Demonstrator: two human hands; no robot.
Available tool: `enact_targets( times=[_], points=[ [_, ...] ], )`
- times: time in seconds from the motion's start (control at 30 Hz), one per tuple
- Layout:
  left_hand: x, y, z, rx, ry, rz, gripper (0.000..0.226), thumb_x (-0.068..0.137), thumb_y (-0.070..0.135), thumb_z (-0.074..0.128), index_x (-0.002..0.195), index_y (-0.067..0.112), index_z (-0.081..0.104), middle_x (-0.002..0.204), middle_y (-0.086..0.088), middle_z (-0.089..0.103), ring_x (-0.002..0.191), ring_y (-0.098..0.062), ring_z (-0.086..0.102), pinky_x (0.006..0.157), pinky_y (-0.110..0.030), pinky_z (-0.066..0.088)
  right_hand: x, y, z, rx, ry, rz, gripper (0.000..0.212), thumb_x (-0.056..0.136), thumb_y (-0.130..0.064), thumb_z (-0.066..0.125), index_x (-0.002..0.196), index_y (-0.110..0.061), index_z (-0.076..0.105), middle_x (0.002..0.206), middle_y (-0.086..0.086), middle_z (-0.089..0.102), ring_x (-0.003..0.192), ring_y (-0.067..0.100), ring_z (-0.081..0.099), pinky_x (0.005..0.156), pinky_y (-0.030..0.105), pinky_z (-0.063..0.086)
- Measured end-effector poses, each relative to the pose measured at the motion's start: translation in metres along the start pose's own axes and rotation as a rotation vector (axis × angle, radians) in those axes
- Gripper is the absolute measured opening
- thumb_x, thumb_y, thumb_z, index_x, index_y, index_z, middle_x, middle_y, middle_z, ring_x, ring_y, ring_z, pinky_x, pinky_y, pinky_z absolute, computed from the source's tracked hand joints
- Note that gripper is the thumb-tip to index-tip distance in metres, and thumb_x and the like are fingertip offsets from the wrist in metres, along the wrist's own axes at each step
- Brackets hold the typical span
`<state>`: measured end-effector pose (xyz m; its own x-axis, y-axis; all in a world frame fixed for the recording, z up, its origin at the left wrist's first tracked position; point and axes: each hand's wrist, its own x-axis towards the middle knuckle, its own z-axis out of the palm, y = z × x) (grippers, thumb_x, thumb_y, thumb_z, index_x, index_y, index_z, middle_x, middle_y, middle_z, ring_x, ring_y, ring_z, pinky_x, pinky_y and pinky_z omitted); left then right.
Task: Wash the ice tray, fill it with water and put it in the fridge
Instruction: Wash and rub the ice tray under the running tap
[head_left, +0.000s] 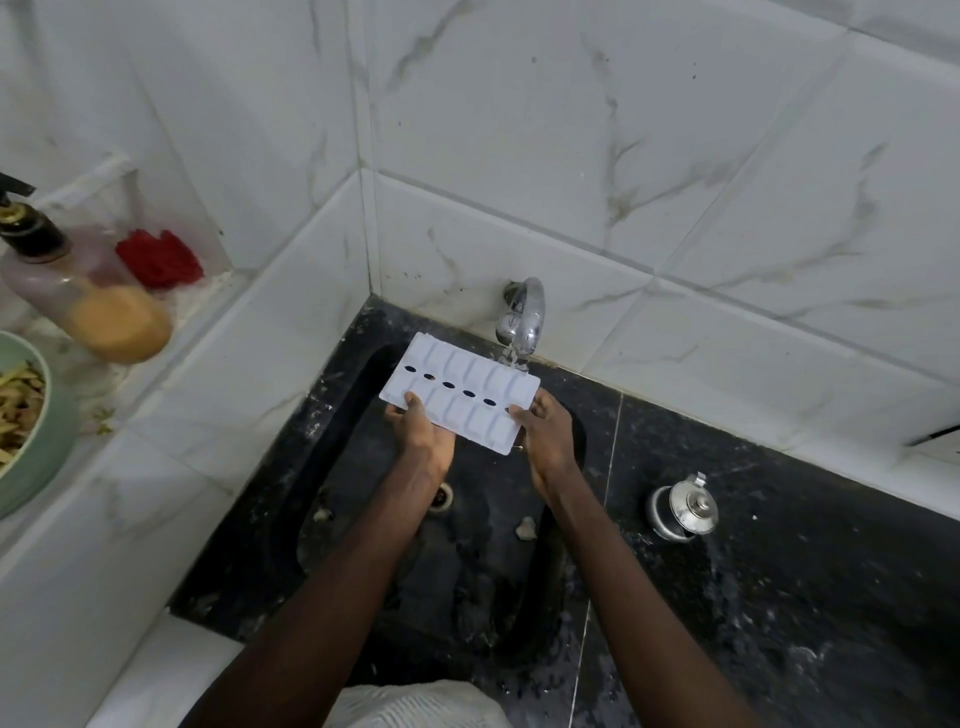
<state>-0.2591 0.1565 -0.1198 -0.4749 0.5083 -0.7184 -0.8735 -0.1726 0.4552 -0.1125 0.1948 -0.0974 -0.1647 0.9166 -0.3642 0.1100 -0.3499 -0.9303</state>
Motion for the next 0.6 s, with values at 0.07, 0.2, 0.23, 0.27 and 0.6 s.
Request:
enact_targets(
  times=[0.07, 0.2, 0.23, 0.27, 0.6],
  points=[
    [-0.005, 0.002, -0.004, 0.031, 0.015, -0.079, 0.034, 0.11, 0.027, 0.05, 0.144, 0.025, 0.046, 0.136, -0.008, 0.066, 0.123, -0.033, 0.066, 0.098, -0.058, 0.054, 0.004, -0.005, 0.001, -0.014, -0.005, -0.015, 0.036, 0.095, 0.004, 0.062, 0.128, -0.01, 0.069, 0.119, 0.006, 0.077, 0.111, 0.031, 0.073, 0.095, 0.052, 0.059],
    [-0.004, 0.002, -0.013, 0.127, 0.014, -0.253, 0.049, 0.105, 0.039, 0.058, 0.148, 0.02, 0.048, 0.155, -0.011, 0.051, 0.137, -0.034, 0.053, 0.099, -0.056, 0.05, 0.009, -0.013, 0.007, -0.079, -0.05, -0.07, 0.035, 0.093, 0.005, 0.065, 0.123, -0.011, 0.071, 0.115, 0.006, 0.078, 0.108, 0.029, 0.074, 0.092, 0.05, 0.061],
    [-0.002, 0.002, -0.013, 0.12, 0.013, -0.291, 0.053, 0.104, 0.04, 0.059, 0.151, 0.018, 0.045, 0.16, -0.015, 0.04, 0.145, -0.038, 0.042, 0.107, -0.062, 0.046, 0.011, -0.014, 0.008, -0.121, -0.049, -0.091, 0.034, 0.092, 0.003, 0.067, 0.121, -0.013, 0.073, 0.113, 0.005, 0.079, 0.106, 0.028, 0.075, 0.093, 0.051, 0.061],
    [-0.001, 0.001, -0.013, 0.118, -0.004, -0.326, 0.056, 0.104, 0.041, 0.059, 0.152, 0.016, 0.044, 0.162, -0.019, 0.034, 0.148, -0.042, 0.036, 0.111, -0.067, 0.041, 0.012, -0.012, 0.009, -0.161, -0.051, -0.111, 0.033, 0.091, 0.002, 0.068, 0.119, -0.015, 0.074, 0.111, 0.003, 0.079, 0.104, 0.026, 0.075, 0.093, 0.052, 0.061],
    [-0.007, -0.004, -0.013, 0.132, -0.323, -0.456, 0.075, 0.095, 0.054, 0.066, 0.137, -0.006, 0.05, 0.131, -0.033, 0.061, 0.119, -0.048, 0.063, 0.098, -0.065, 0.051, -0.014, -0.01, 0.0, -0.525, -0.243, -0.278, 0.035, 0.086, 0.01, 0.064, 0.103, -0.014, 0.083, 0.104, -0.006, 0.08, 0.099, 0.002, 0.074, 0.092, 0.024, 0.059]
  ],
)
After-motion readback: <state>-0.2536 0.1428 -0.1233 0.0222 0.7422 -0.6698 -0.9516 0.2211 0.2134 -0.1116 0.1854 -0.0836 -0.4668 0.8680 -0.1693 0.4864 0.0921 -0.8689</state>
